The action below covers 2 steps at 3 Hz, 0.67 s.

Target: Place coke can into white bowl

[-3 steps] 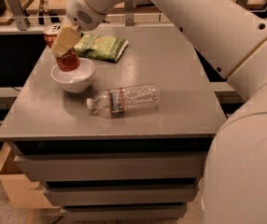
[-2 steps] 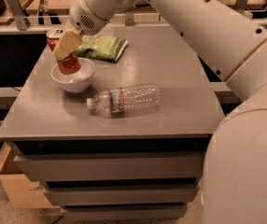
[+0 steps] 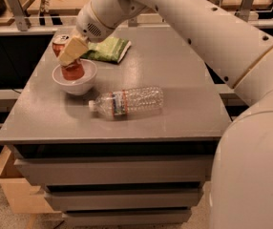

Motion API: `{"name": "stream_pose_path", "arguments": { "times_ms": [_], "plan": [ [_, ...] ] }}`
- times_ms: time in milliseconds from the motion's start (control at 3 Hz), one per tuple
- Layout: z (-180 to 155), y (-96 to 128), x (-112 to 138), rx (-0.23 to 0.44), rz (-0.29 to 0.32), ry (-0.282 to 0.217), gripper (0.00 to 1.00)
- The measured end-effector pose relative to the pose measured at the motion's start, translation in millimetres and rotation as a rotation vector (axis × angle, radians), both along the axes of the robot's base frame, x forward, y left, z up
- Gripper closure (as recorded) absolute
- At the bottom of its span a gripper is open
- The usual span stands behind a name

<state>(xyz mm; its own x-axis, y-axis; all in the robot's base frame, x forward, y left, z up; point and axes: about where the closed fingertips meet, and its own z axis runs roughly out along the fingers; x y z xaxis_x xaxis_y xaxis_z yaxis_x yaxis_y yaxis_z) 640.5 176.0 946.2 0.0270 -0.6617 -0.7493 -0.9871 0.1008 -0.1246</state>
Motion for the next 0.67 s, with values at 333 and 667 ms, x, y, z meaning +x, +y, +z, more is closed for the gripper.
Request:
{"name": "stream_pose_path", "arguments": {
  "times_ms": [333,667],
  "plan": [
    [-7.3,-3.2,0.8,0.018,-0.010,0.017,1.00],
    [-8.7,-1.7,0.2,0.018,-0.008,0.020,0.85]
  ]
}}
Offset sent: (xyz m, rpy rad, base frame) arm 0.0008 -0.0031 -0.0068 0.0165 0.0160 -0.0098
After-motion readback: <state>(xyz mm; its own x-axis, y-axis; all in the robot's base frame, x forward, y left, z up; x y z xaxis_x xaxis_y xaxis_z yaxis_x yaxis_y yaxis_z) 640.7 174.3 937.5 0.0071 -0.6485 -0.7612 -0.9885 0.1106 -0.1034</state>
